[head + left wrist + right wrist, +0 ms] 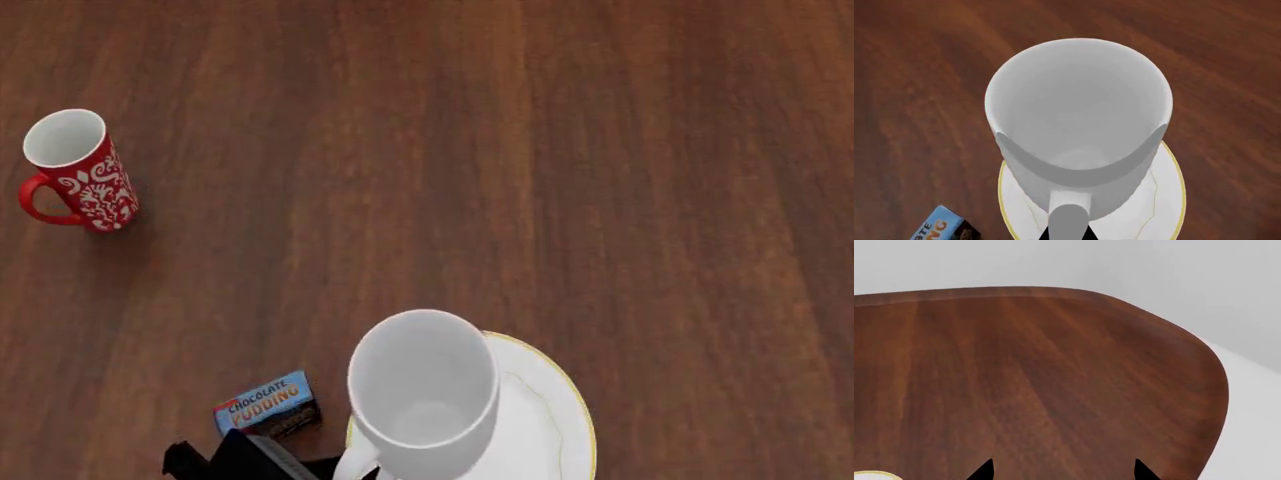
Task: Put the white mug on the plate.
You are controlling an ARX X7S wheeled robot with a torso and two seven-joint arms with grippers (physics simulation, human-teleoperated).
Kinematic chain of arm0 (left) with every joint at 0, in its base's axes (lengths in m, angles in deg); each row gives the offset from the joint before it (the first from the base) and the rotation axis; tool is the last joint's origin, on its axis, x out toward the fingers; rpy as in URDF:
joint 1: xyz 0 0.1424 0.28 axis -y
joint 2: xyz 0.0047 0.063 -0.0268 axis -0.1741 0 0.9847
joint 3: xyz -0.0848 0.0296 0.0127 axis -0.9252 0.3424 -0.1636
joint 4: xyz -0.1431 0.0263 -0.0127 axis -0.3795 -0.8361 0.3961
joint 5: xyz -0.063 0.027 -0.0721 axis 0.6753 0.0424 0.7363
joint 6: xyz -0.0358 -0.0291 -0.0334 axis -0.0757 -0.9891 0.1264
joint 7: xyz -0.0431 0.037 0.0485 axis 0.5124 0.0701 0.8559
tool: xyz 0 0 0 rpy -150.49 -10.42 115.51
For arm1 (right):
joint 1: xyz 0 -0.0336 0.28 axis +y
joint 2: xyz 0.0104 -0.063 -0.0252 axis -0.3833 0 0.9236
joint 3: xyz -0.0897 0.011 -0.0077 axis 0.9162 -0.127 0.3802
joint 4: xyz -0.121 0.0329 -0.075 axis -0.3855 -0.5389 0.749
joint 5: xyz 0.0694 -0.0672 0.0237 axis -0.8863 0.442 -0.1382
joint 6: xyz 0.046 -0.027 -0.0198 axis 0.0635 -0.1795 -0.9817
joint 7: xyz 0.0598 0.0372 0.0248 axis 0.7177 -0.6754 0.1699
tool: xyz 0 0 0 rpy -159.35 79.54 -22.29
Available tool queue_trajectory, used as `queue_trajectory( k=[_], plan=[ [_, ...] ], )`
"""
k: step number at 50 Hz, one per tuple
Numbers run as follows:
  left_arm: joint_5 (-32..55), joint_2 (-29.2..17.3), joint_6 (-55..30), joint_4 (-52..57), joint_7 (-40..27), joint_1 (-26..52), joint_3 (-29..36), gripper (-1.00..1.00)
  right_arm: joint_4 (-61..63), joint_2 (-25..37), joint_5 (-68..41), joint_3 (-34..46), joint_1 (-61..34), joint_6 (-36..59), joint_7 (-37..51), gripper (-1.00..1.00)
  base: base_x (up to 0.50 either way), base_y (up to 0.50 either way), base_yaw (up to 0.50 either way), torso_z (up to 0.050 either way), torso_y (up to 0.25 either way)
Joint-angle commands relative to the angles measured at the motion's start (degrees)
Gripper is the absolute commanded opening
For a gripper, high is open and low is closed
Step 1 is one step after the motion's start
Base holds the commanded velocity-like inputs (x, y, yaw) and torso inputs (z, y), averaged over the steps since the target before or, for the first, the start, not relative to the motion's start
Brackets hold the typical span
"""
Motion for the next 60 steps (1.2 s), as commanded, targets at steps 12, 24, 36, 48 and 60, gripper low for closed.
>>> queue_trajectory(
  k=[12, 24, 36, 48, 60],
  plan=[
    [-1.14, 0.55, 3.95, -4.80, 1.56, 0.50, 1.36, -1.00, -1.76, 0.03, -0.50, 0.86, -0.54, -0.32, -0.14, 1.00, 0.00, 0.00, 0.00, 0.000, 0.001],
    [-1.57, 0.90, 5.24, -7.30, 2.18, 0.90, 1.88, -1.00, -2.57, -0.19, -0.64, 1.21, -0.42, -0.92, -0.38, 1.00, 0.00, 0.00, 0.00, 0.000, 0.000],
    [-2.16, 1.59, 6.62, -10.03, 2.88, 1.60, 2.70, -1.00, -3.76, -0.63, -0.56, 1.44, 0.11, -1.97, -0.87, 1.00, 0.00, 0.00, 0.00, 0.000, 0.000],
    [-2.48, 2.29, 7.24, -12.17, 3.50, 2.61, 3.53, -1.00, -4.56, -0.91, -0.59, 1.65, 0.52, -2.80, -1.26, 1.00, 0.00, 0.00, 0.00, 0.000, 0.001],
    [-2.55, 2.79, 7.71, -13.55, 3.95, 2.94, 4.38, -1.00, -5.23, -1.09, -0.68, 1.69, 0.96, -3.71, -1.71, 1.00, 0.00, 0.00, 0.00, 0.000, 0.000]
  ],
)
